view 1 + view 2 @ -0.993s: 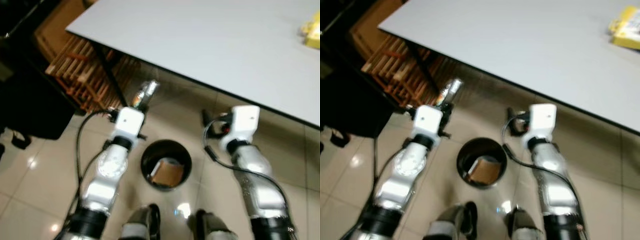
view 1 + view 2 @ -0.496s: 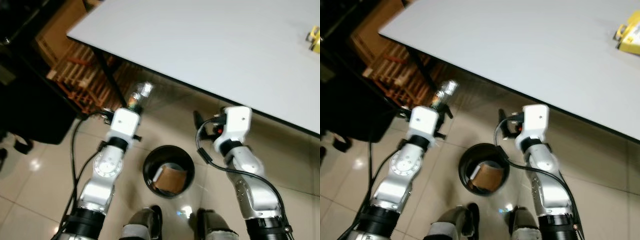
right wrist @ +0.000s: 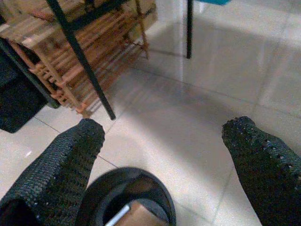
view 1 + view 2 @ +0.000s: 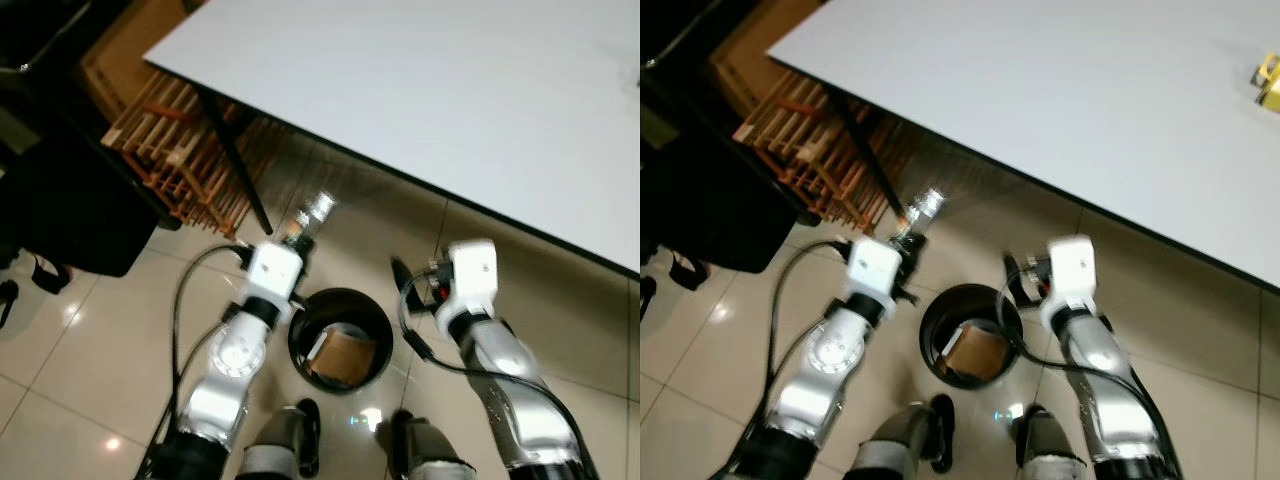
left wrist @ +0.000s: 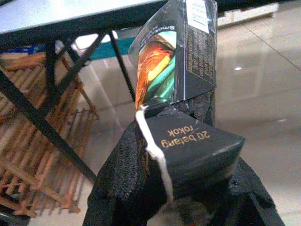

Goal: Picking trash to rubbish bin

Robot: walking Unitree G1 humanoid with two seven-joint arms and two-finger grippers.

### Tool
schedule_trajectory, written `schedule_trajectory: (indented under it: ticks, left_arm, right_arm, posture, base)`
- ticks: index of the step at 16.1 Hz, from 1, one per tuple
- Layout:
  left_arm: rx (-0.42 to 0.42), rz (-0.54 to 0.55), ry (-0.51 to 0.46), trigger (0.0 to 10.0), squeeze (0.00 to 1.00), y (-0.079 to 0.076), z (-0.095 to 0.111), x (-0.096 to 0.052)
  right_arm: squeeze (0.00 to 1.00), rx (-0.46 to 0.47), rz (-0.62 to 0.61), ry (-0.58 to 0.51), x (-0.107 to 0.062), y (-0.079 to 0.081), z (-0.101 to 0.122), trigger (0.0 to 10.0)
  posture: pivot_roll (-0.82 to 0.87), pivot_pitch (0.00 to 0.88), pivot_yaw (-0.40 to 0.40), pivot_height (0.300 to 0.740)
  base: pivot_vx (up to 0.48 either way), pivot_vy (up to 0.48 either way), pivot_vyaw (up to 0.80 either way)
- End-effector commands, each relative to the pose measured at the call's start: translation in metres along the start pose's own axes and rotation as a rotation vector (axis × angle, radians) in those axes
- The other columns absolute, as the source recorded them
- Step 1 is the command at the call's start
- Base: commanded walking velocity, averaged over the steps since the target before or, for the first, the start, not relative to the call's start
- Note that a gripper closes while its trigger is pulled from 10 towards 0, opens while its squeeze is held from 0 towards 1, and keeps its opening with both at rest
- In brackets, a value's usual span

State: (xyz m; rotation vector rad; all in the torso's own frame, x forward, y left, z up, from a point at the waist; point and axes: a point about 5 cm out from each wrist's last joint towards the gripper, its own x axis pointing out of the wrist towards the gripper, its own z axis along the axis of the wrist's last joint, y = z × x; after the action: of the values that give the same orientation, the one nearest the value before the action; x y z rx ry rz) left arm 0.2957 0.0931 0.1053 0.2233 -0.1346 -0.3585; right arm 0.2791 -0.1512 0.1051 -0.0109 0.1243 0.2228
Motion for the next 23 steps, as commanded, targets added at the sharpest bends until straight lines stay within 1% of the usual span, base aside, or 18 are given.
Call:
schedule_trajectory:
  ticks: [1, 2, 3, 4, 5, 6, 8, 9, 11, 13, 15, 18, 20, 23]
  left_arm:
    - [0.0, -0.019, 0.057, 10.0, 0.0, -0.002, -0.016, -0.01]
    - [0.0, -0.037, 0.099, 10.0, 0.0, -0.006, -0.027, -0.015]
    - [-0.002, -0.043, 0.114, 10.0, 0.0, -0.007, -0.031, -0.016]
    - [-0.003, -0.066, 0.182, 10.0, 0.0, -0.014, -0.049, -0.023]
    - [0.02, -0.089, 0.231, 10.0, 0.0, -0.02, -0.061, -0.028]
    - [0.016, -0.095, 0.245, 10.0, 0.0, -0.022, -0.065, -0.03]
    - [0.003, -0.132, 0.346, 10.0, 0.0, -0.033, -0.085, -0.035]
    - [0.002, -0.135, 0.357, 10.0, 0.0, -0.034, -0.087, -0.036]
    - [0.012, -0.15, 0.443, 10.0, 0.0, -0.039, -0.1, -0.037]
    - [0.027, -0.143, 0.491, 10.0, 0.0, -0.039, -0.107, -0.036]
    - [0.028, -0.129, 0.517, 10.0, 0.0, -0.036, -0.107, -0.031]
    - [0.07, -0.14, 0.546, 10.0, 0.0, -0.035, -0.108, -0.026]
    - [0.113, -0.108, 0.566, 10.0, 0.0, -0.023, -0.108, -0.021]
    - [0.176, -0.111, 0.537, 10.0, 0.0, -0.012, -0.102, -0.013]
  right_arm:
    - [0.0, 0.009, 0.016, 0.036, -0.004, 0.004, -0.01, 10.0]
    - [0.0, 0.011, 0.029, 0.076, -0.009, 0.006, -0.02, 10.0]
    - [0.0, 0.005, 0.036, 0.089, -0.011, 0.006, -0.024, 10.0]
    - [0.0, 0.01, 0.046, 0.134, -0.015, 0.009, -0.037, 10.0]
    - [0.0, 0.007, 0.055, 0.166, -0.017, 0.011, -0.046, 10.0]
    - [0.0, 0.007, 0.057, 0.173, -0.018, 0.012, -0.048, 10.0]
    - [0.0, 0.002, 0.098, 0.229, -0.024, 0.015, -0.057, 10.0]
    - [0.0, -0.001, 0.106, 0.234, -0.024, 0.016, -0.058, 10.0]
    - [0.0, 0.01, 0.137, 0.221, -0.025, 0.024, -0.053, 10.0]
    - [0.0, 0.02, 0.152, 0.208, -0.023, 0.029, -0.049, 10.0]
    - [0.0, 0.022, 0.167, 0.194, -0.019, 0.031, -0.045, 10.0]
    - [0.0, 0.028, 0.2, 0.186, -0.014, 0.035, -0.04, 10.0]
    - [0.0, 0.029, 0.216, 0.173, -0.013, 0.039, -0.034, 10.0]
    - [0.0, 0.026, 0.22, 0.188, -0.017, 0.038, -0.038, 10.0]
  posture:
    - [0.06, 0.339, 0.117, 0.74]
    - [0.06, 0.341, 0.115, 0.74]
    - [0.06, 0.341, 0.115, 0.74]
    - [0.06, 0.352, 0.112, 0.74]
    - [0.06, 0.357, 0.11, 0.74]
    - [0.06, 0.368, 0.107, 0.74]
    - [0.06, 0.394, 0.099, 0.74]
    - [0.06, 0.394, 0.099, 0.74]
    - [0.04, 0.426, 0.095, 0.74]
    - [0.04, 0.438, 0.091, 0.74]
    - [0.03, 0.441, 0.09, 0.74]
    - [0.03, 0.439, 0.087, 0.74]
    - [0.01, 0.434, 0.087, 0.74]
    - [0.01, 0.431, 0.093, 0.74]
  base:
    - [0.0, 0.0, 0.0]
    - [0.0, 0.0, 0.0]
    - [0.0, 0.0, 0.0]
    - [0.0, 0.0, 0.0]
    - [0.0, 0.0, 0.0]
    - [0.0, 0.0, 0.0]
    - [0.0, 0.0, 0.0]
    - [0.0, 0.0, 0.0]
    - [0.0, 0.0, 0.0]
    - [0.0, 0.0, 0.0]
    - [0.0, 0.0, 0.0]
    - [0.0, 0.0, 0.0]
    - [0.0, 0.0, 0.0]
    - [0.0, 0.0, 0.0]
